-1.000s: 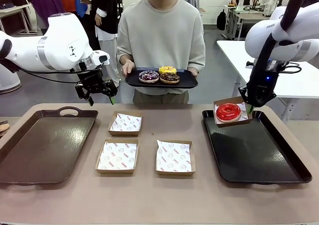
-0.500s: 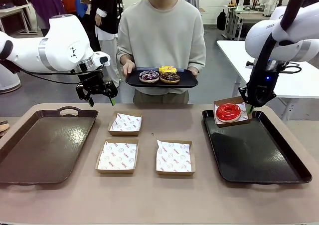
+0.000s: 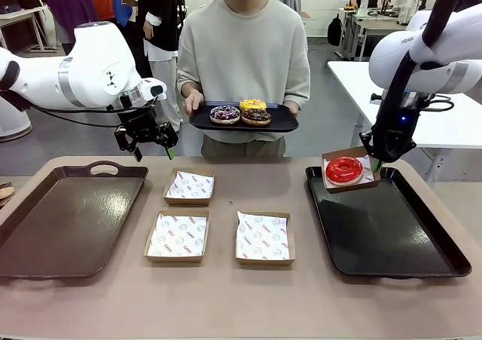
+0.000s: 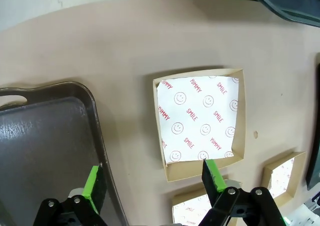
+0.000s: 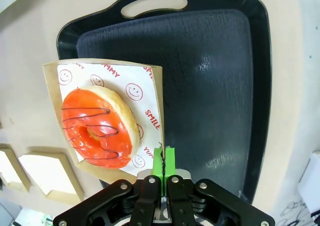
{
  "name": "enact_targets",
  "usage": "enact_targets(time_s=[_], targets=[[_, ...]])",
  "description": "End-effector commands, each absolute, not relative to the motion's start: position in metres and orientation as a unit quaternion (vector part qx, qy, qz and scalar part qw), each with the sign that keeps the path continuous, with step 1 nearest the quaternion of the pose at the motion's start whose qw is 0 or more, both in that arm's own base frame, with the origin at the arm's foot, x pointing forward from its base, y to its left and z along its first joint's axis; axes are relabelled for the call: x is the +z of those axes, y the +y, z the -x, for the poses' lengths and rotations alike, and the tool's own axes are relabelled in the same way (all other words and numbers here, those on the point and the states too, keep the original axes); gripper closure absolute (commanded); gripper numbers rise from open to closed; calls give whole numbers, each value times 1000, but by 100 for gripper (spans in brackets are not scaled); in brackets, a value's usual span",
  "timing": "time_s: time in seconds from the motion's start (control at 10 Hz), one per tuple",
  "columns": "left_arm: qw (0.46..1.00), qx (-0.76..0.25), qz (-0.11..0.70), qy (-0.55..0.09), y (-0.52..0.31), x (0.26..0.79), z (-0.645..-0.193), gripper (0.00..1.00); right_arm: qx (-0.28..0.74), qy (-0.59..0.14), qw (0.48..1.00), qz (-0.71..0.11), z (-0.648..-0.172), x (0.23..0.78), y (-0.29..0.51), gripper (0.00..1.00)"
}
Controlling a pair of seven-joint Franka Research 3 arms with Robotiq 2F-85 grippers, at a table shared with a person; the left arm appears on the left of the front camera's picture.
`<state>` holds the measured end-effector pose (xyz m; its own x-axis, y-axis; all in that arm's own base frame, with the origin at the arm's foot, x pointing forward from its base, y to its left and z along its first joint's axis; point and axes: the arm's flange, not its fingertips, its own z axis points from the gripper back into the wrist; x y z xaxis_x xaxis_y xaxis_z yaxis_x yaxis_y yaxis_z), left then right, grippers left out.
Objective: Individually package the donuts and arrange them on the tray.
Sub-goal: Place the picked Paper togo box on the Handle tray while simultaneously picking up another Paper togo box from the table with the other hand.
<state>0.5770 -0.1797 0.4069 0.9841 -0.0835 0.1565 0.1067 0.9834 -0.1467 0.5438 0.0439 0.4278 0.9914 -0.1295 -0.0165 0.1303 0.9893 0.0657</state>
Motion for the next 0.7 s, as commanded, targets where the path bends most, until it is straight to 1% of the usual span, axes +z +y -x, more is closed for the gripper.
enact_targets(time_s=[0.0,0.2,0.3,0.6], targets=[[996,-35,49,-61,-187,399,-581,0,-60,0,998,-17,-556,432,47,99],[998,-43,29,-42,-199,391,-587,0,-41,20,999,-8,-563,428,43,99],[998,-47,17,-35,-205,387,-591,0,-31,44,998,-12,-568,423,39,99],[999,-41,8,-35,-216,383,-598,0,-11,70,997,-11,-576,407,30,99]])
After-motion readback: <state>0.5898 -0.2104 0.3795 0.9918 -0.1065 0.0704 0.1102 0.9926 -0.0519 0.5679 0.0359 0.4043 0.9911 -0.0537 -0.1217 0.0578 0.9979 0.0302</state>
